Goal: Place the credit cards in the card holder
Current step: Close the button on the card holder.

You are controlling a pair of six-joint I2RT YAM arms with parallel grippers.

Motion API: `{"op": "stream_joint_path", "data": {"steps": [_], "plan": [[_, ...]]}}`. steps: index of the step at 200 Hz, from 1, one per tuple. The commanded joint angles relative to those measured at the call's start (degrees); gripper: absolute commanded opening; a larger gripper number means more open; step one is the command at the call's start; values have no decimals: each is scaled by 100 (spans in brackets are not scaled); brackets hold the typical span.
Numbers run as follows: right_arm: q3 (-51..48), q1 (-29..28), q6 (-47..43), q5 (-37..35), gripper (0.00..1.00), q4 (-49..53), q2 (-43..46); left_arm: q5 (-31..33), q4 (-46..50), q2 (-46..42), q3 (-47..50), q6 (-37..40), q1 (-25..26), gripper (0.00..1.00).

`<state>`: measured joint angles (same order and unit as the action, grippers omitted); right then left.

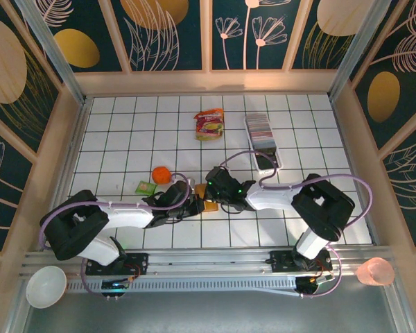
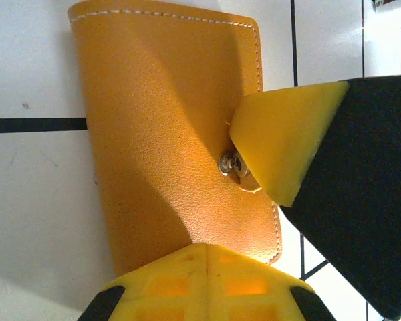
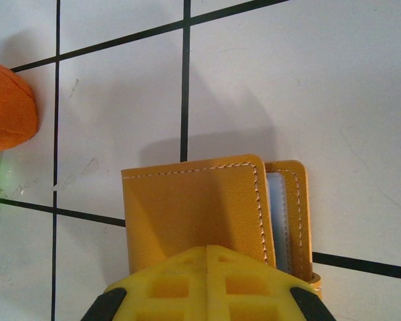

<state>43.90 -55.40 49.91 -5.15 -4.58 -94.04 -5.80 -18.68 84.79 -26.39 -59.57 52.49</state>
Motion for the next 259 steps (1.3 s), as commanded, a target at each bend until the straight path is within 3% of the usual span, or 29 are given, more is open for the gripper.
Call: {"op": "stream_joint_path", "data": {"steps": [1, 87, 182, 221, 259], "plan": [[31, -74, 79, -240, 0, 261, -276, -144, 429, 63, 205, 50, 10, 0], [-69, -542, 324, -552, 0, 989, -859, 199, 203, -524, 578, -287, -19, 0], [55, -1176, 712, -976, 0, 1864, -1744, 258, -103, -1921, 1365, -1102, -595, 0], [136, -1572, 998, -1201, 0, 2549, -2125, 284, 74, -2007, 1390, -1136, -697, 0], [-216, -1691, 1233, -1055, 0, 2358, -1936, 134, -54, -1718, 1386, -1198, -728, 0]]}}
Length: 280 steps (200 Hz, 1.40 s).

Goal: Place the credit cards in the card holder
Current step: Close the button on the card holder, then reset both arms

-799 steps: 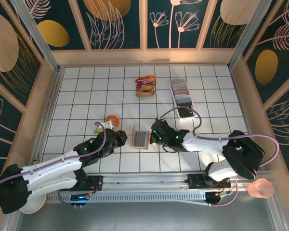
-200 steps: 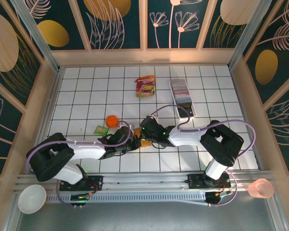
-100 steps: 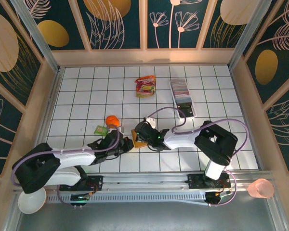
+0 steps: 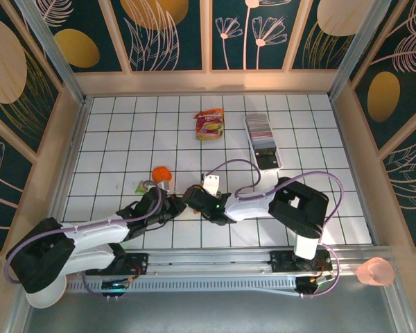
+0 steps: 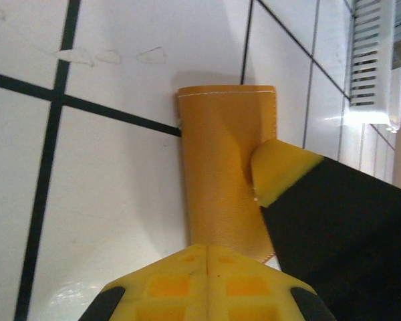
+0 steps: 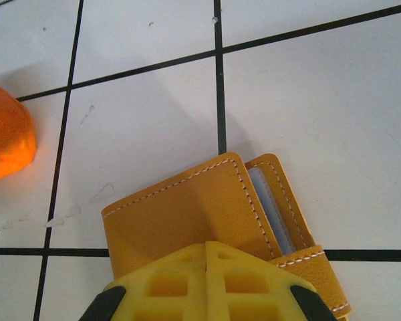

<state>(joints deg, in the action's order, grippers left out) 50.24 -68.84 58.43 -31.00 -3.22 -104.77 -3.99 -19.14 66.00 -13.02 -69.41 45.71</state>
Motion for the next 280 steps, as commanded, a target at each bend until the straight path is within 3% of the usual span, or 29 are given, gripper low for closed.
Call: {"op": "stream_joint_path", "data": {"steps": [1, 22, 36, 43, 62, 74, 99, 107, 112, 115, 127, 148, 162, 180, 188, 196, 203, 218, 242, 257, 280], "plan": [[-845, -357, 393, 1525, 0, 2244, -866, -57, -10, 165, 46, -214, -48, 0], [-628, -405, 427, 1395, 0, 2403, -799, 45, 180, 65, -52, -40, -63, 0], [-539, -364, 310, 1388, 0, 2070, -409, 309, 814, -100, -357, 279, -64, 0], [-449, -309, 243, 1341, 12, 1910, -176, 532, 1244, -215, -566, 514, -71, 1], [-124, -140, 62, 1014, 42, 1653, 451, 1415, 2099, -650, -943, 998, -98, 15], [38, 8, -184, 848, 53, 1445, 831, 1688, 2278, -993, -1054, 1295, -327, 20], [178, 259, -651, 567, 66, 1135, 1678, 2112, 2468, -1579, -1427, 1944, -902, 52], [118, 383, -805, 545, 70, 998, 2037, 2194, 2472, -1699, -1607, 2197, -1064, 72], [50, 474, -884, 551, 72, 878, 2280, 2255, 2447, -1748, -1709, 2418, -1137, 93], [2, 548, -1002, 577, 73, 810, 2438, 2316, 2442, -1767, -1777, 2547, -1198, 98], [-250, 856, -1422, 619, 76, 388, 3126, 2649, 2366, -1755, -2001, 2997, -1418, 99], [-881, 1413, -2820, 522, 83, -668, 4387, 2541, 2000, -1467, -2314, 3726, -2129, 99], [-1371, 1599, -4127, 208, 90, -1486, 5067, 3330, 1892, -1272, -2464, 3911, -2419, 99], [-1923, 1784, -6084, -172, 92, -2216, 5636, 3641, 956, -1283, -2071, 4444, -2913, 99], [-2167, 1955, -6592, -555, 96, -2486, 5767, 3588, 224, -1323, -1685, 4695, -3161, 99], [-2449, 2315, -6997, -371, 96, -2657, 5882, 3761, -471, -1328, -1301, 4702, -3368, 99], [-2694, 2724, -7152, 15, 97, -2787, 5964, 3798, -794, -1295, -1091, 4601, -3601, 99], [-3099, 3806, -6881, 559, 97, -3042, 5991, 3242, -1236, -1041, -845, 4708, -4124, 99], [-3769, 5495, -6135, 1623, 98, -3529, 5841, 2921, -964, -311, -990, 5222, -4565, 99], [-4153, 6006, -6034, 1984, 98, -4010, 5592, 2669, -1817, -278, -465, 5622, -4711, 99], [-4606, 6462, -6125, 2477, 99, -4949, 4890, 2503, -2876, -323, 228, 5413, -4960, 99]]}}
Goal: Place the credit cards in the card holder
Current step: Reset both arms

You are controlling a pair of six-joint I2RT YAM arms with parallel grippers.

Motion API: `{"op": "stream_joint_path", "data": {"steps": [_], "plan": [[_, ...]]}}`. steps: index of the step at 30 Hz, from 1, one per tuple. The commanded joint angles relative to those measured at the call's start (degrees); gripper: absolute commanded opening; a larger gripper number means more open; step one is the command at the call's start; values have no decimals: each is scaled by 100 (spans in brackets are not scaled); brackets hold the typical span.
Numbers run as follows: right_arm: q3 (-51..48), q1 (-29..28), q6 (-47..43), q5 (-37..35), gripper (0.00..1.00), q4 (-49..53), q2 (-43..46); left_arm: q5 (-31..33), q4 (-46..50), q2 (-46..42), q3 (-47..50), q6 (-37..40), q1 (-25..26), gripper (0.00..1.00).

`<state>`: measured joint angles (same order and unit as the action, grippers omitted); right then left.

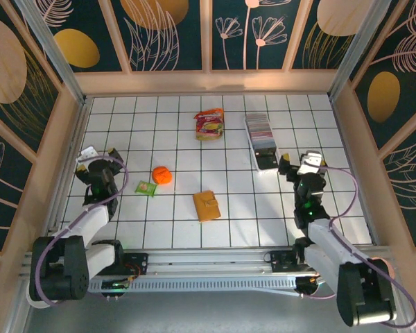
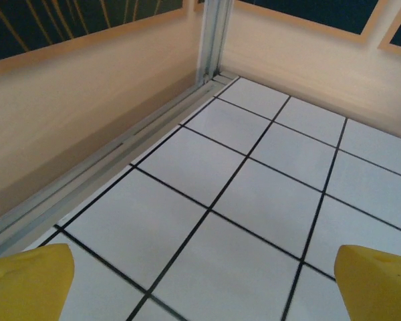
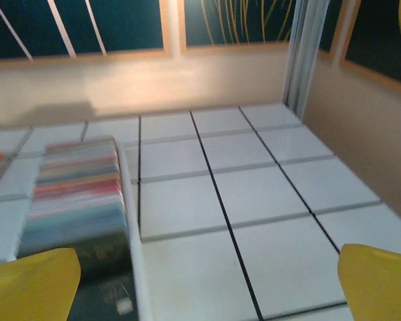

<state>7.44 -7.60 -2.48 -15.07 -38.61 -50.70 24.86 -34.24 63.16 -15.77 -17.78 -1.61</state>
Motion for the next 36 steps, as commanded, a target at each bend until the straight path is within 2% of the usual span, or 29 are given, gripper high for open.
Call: {"op": "stream_joint_path", "data": {"steps": [1, 3, 6, 8, 11, 13, 15, 16, 17, 19, 21, 32, 36], "plan": [[-338, 351, -29, 905, 99, -1447, -558, -406, -1388, -35, 522, 263, -231, 99], [-379, 447, 15, 946, 99, -2085, -1160, -599, -1678, 219, 574, 417, -242, 99], [-104, 460, -208, 1165, 98, -2426, -1848, -834, -2061, 716, 436, 490, -244, 99], [-42, 480, -296, 1340, 99, -3074, -2339, -1275, -3083, 1142, 546, 456, -249, 99], [220, 641, -179, 2032, 99, -3493, -3030, -1698, -3725, 1830, 391, 700, -255, 99], [201, 828, 18, 2087, 99, -3888, -3469, -2207, -3233, 1887, 127, 922, -250, 99], [29, 1031, 203, 2346, 99, -4766, -4002, -2652, -3400, 2090, 87, 1116, -244, 99], [40, 1036, 196, 2340, 99, -4769, -3952, -2842, -3684, 2189, 168, 1195, -248, 99], [246, 1021, 211, 2181, 99, -4175, -3815, -2816, -3929, 2215, 309, 1208, -235, 99], [552, 1016, 331, 1874, 99, -3667, -3893, -2465, -4868, 2529, 599, 968, -235, 99], [513, 1000, 338, 1798, 99, -3769, -3901, -2334, -4102, 2346, 392, 1033, -228, 99], [560, 995, 338, 1788, 99, -3651, -3904, -1690, -3953, 2415, 255, 1189, 89, 99], [543, 983, 319, 1754, 99, -3677, -3890, -1678, -3986, 2384, 292, 1189, 107, 99]]}}
